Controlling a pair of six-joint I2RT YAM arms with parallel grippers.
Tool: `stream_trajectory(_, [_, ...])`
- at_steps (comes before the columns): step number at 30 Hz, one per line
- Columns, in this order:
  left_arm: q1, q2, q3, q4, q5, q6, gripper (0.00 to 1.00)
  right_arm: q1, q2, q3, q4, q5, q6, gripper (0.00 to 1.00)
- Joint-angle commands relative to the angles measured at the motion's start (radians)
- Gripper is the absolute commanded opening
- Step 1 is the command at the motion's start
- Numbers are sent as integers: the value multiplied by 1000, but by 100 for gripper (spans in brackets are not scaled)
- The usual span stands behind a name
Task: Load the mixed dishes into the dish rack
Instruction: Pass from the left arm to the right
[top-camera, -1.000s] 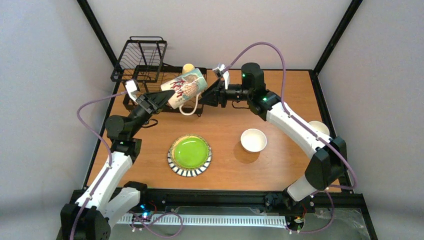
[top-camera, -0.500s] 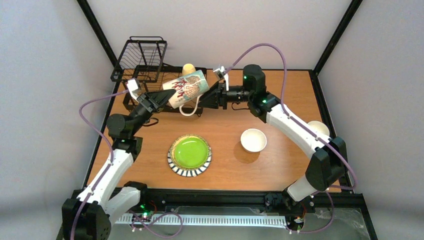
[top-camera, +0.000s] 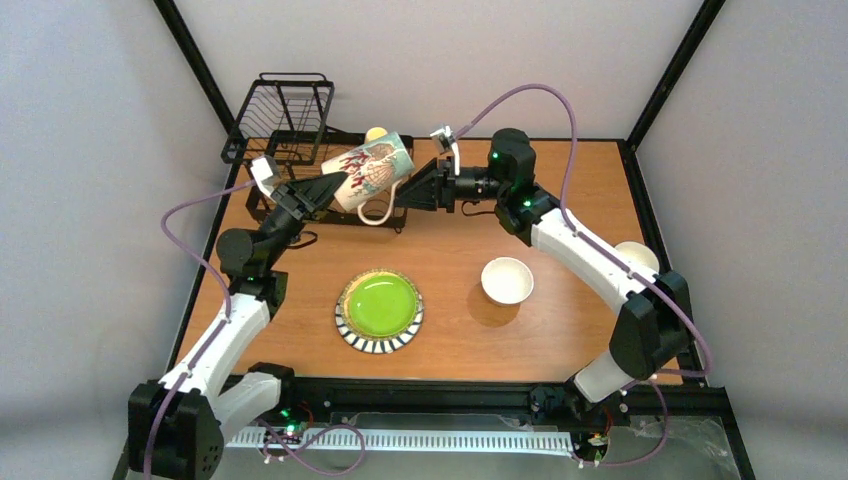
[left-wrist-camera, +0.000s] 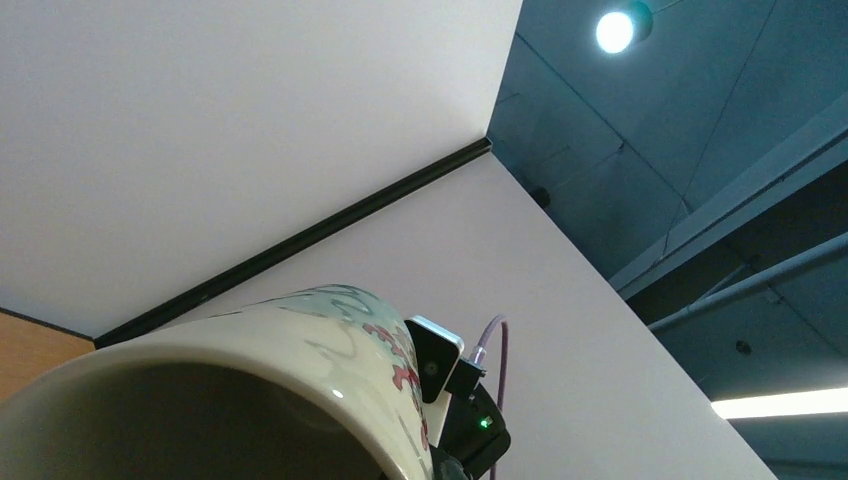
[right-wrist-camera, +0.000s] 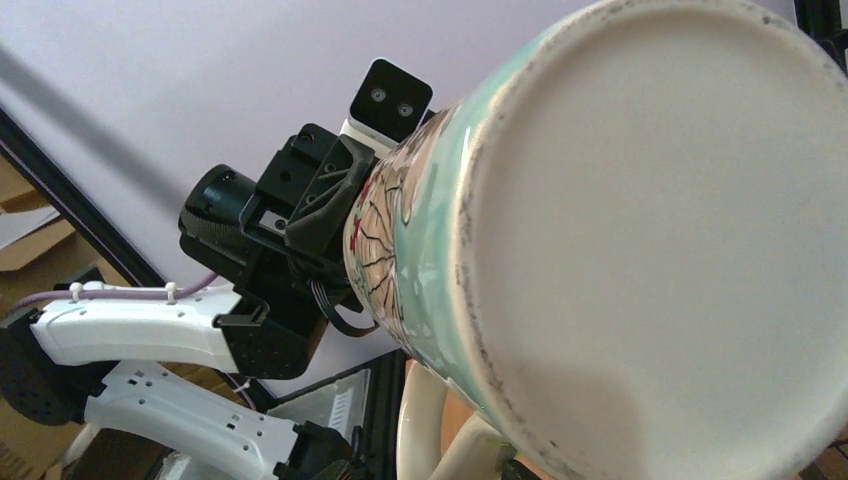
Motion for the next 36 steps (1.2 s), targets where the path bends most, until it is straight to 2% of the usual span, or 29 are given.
stream_trajectory(1, [-2, -3, 21, 135, -6, -33, 0, 14, 35, -3, 103, -30, 54, 86])
stream_trajectory(15, [-7, 2, 0, 165, 16, -52, 0, 31, 104, 42, 142, -16, 90, 82])
stream_trajectory(25, [-56, 25, -21, 194, -7, -48, 0, 33, 124, 40, 197, 14, 138, 62])
stream_trajectory(27, [-60, 27, -24, 195, -7, -47, 0, 35, 126, 39, 199, 17, 142, 55])
stream_trajectory(29, [-63, 26, -21, 190, -6, -44, 0, 35, 126, 38, 200, 16, 141, 44])
stream_trajectory(30, [-63, 27, -20, 187, -4, -42, 0, 35, 124, 37, 200, 16, 142, 37])
stream_trajectory(31, [-63, 28, -17, 183, -1, -38, 0, 34, 124, 37, 198, 16, 143, 25])
stream_trajectory(34, [-65, 26, -4, 158, 6, -23, 0, 34, 124, 37, 193, 13, 141, 4])
stream_trajectory(36, [-68, 22, 9, 128, 8, -9, 0, 34, 123, 33, 192, 11, 141, 2])
